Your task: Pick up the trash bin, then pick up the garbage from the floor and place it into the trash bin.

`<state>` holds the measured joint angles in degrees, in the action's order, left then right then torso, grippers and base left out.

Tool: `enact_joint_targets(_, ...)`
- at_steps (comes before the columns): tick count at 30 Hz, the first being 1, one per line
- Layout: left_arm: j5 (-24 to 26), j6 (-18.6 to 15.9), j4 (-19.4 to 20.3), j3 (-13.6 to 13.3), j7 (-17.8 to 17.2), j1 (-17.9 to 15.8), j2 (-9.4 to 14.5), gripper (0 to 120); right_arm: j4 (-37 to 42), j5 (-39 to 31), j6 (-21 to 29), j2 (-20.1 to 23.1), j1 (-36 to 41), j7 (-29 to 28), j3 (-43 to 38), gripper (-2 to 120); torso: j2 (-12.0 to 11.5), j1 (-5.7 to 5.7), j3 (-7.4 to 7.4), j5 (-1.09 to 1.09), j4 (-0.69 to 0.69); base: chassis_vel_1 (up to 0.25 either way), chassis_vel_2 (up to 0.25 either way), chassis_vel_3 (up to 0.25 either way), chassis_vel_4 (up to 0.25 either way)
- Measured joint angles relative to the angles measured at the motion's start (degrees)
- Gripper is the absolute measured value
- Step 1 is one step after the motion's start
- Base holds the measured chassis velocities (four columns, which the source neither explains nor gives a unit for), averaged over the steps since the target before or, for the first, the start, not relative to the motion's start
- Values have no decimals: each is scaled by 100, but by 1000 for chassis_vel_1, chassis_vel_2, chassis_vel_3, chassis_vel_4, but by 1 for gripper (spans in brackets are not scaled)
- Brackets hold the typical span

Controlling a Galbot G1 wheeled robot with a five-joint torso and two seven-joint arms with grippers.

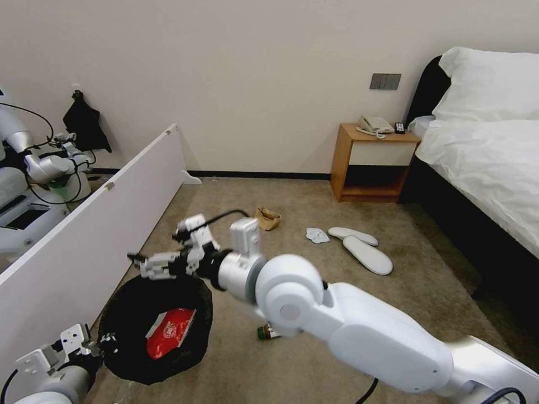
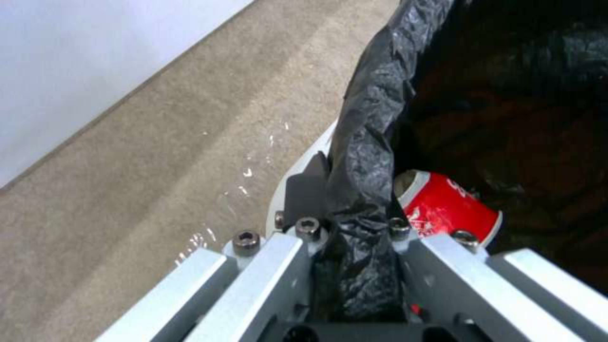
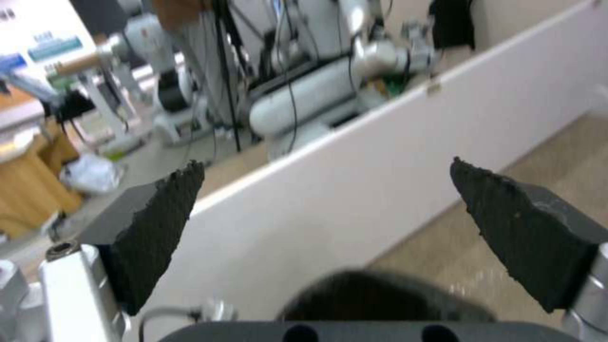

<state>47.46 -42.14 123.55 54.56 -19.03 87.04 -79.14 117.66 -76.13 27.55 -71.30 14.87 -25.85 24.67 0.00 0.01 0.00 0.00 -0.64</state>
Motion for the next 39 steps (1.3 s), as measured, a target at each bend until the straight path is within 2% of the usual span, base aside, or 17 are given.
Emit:
enact_joint_targets(4,0,0,0,27,1,22,1,2,97,4,-91,36,9,38,-253,99,0,0,0,0,1,0,0,0,0)
enact_joint_targets(8,14,0,71,117,5,81,4,2,292,245,-318,348,351,294,-1022,100,0,0,0,0,2,0,0,0,0)
enact_joint_targets(10,16,0,108,170,6,122,23,2,413,535,-475,826,768,542,-1604,100,0,0,0,1,0,0,0,0,0)
enact_joint_targets(11,16,0,108,170,6,122,23,2,413,535,-475,826,768,542,-1604,100,0,0,0,1,0,0,0,0,0)
enact_joint_targets(13,30,0,134,214,10,140,31,2,577,813,-621,1252,1227,735,-2264,100,0,0,0,3,-2,0,0,0,0)
enact_joint_targets(14,30,0,134,214,10,140,31,2,577,813,-621,1252,1227,735,-2264,100,0,0,0,3,-2,0,0,0,0)
enact_joint_targets(16,37,0,146,250,10,160,23,2,796,1199,-848,1681,1862,957,-3130,100,0,0,0,3,-2,0,0,0,0)
enact_joint_targets(17,37,0,146,250,10,160,23,2,796,1199,-848,1681,1862,957,-3130,100,0,0,0,3,-2,0,0,0,0)
enact_joint_targets(19,33,0,146,265,12,168,0,2,962,1632,-1125,1923,2376,980,-3713,100,0,0,0,1,0,0,0,0,0)
enact_joint_targets(23,13,0,145,275,12,173,-19,2,1140,2007,-1298,2047,2928,925,-4257,100,0,0,0,1,1,0,0,0,0)
enact_joint_targets(25,3,0,173,304,19,203,-55,2,1373,2371,-1451,2075,3611,788,-4784,100,0,0,0,1,-3,0,0,0,0)
enact_joint_targets(27,-1,0,239,373,37,265,-98,2,1456,2605,-1565,2050,3871,768,-4950,100,0,0,0,0,-4,0,0,0,0)
enact_joint_targets(29,-15,0,293,441,59,324,-140,2,1487,2795,-1662,2015,4016,775,-5013,100,0,0,0,0,-3,0,0,0,0)
enact_joint_targets(31,-60,0,453,639,84,467,-262,2,1556,3451,-1954,1918,4467,849,-5098,100,0,0,0,2,7,0,0,0,0)
enact_joint_targets(34,-93,0,492,658,89,471,-277,2,1599,3712,-2060,1884,4739,877,-5166,100,0,0,0,-1,6,0,0,0,0)
enact_joint_targets(36,-138,0,521,637,103,471,-285,2,1604,4270,-2301,1802,5259,907,-5219,100,0,0,0,0,-3,0,0,0,0)
enact_joint_targets(39,-167,0,531,595,117,477,-297,2,1529,4715,-2595,1721,5715,935,-5215,100,0,0,0,0,-3,0,0,0,0)
